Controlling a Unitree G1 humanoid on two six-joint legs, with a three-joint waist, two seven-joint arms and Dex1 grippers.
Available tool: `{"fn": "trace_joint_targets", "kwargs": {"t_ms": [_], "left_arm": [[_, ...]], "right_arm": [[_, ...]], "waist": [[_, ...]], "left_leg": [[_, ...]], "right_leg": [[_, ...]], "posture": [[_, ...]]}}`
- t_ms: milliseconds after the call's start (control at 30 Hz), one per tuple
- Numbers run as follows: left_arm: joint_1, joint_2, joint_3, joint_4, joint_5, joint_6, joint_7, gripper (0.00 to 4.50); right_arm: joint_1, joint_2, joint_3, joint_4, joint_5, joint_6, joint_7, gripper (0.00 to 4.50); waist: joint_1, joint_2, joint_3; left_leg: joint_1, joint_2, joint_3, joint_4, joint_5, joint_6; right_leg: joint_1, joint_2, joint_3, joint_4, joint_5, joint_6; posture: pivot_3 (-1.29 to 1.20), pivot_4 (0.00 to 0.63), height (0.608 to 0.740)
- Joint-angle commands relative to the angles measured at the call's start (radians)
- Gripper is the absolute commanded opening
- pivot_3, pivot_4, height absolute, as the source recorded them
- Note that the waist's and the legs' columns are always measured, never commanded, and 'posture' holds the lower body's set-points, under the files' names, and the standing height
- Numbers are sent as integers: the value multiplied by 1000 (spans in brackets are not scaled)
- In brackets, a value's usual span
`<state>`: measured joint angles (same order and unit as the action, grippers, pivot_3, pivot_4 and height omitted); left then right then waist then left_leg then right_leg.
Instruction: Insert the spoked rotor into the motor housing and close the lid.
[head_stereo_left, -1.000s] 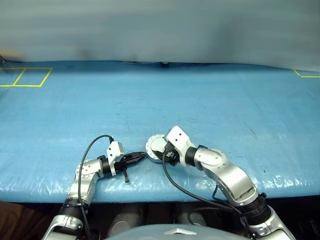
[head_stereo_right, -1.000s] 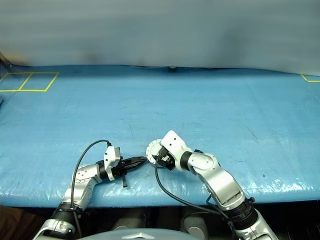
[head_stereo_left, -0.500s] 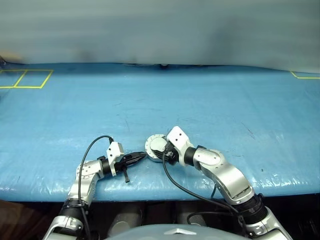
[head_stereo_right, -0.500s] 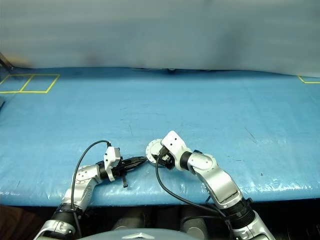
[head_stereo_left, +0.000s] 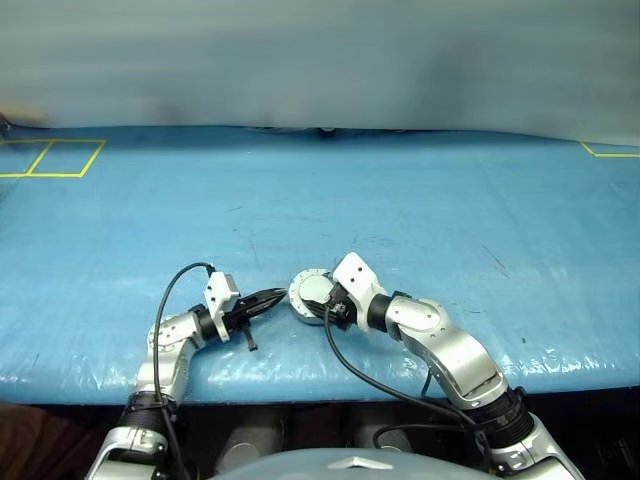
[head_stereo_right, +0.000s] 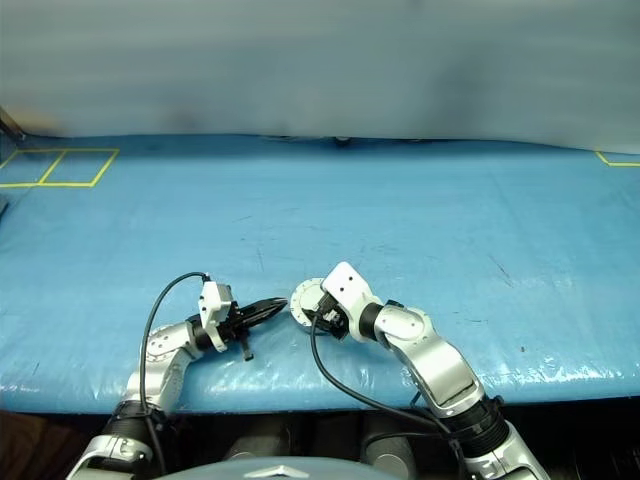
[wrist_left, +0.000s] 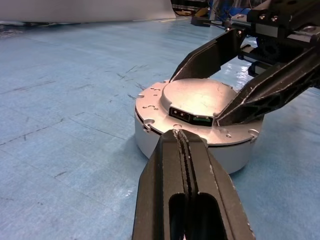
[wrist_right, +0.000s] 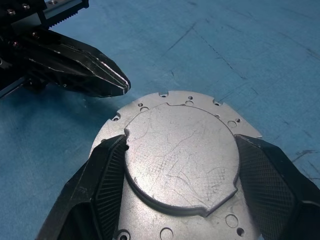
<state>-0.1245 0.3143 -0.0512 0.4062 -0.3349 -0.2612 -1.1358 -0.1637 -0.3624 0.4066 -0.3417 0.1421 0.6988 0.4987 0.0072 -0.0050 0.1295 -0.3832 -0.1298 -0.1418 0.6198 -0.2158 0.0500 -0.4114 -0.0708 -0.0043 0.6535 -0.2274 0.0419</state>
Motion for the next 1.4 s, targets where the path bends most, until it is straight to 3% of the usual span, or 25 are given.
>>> {"fn": "trace_joint_targets", "kwargs": {"t_ms": [33, 400, 1033, 1267, 1400], "left_arm": [[-14, -10, -15, -40, -9, 11, -13, 0], [-25, -3, -76, -8, 92, 14, 22, 0], [26, 111, -160, -56, 174, 105, 35, 0], [36, 103, -135, -61, 132, 54, 46, 0], [49, 64, -62, -80, 7, 22, 8, 0]], "right_arm": [[53, -24, 31, 146, -51, 72, -29, 3013], [66, -19, 32, 131, -54, 76, -39, 3013], [66, -6, 25, 131, -50, 79, -49, 3013], [57, -1, 29, 130, -52, 69, -49, 3013], [47, 0, 22, 116, -51, 60, -46, 3013]], "waist": [[-4, 0, 0], [-5, 0, -3], [-6, 2, -11], [-6, 4, -13], [-13, 4, -11]], "left_leg": [[0, 0, 0, 0, 0, 0], [2, 2, 0, -5, 0, 0], [-1, 2, 0, -8, -1, -1], [-1, 2, 0, -9, -1, -1], [-1, 2, 0, -9, -1, -2]], "right_leg": [[0, 0, 0, -1, 0, 0], [3, 0, -4, -9, 0, 0], [4, -1, -4, -11, 0, 0], [3, -1, -4, -11, 0, 0], [2, -1, -4, -11, 0, -1]], "posture": [[0, 150, 740], [0, 150, 740], [0, 150, 740], [0, 150, 740], [0, 150, 740]]}}
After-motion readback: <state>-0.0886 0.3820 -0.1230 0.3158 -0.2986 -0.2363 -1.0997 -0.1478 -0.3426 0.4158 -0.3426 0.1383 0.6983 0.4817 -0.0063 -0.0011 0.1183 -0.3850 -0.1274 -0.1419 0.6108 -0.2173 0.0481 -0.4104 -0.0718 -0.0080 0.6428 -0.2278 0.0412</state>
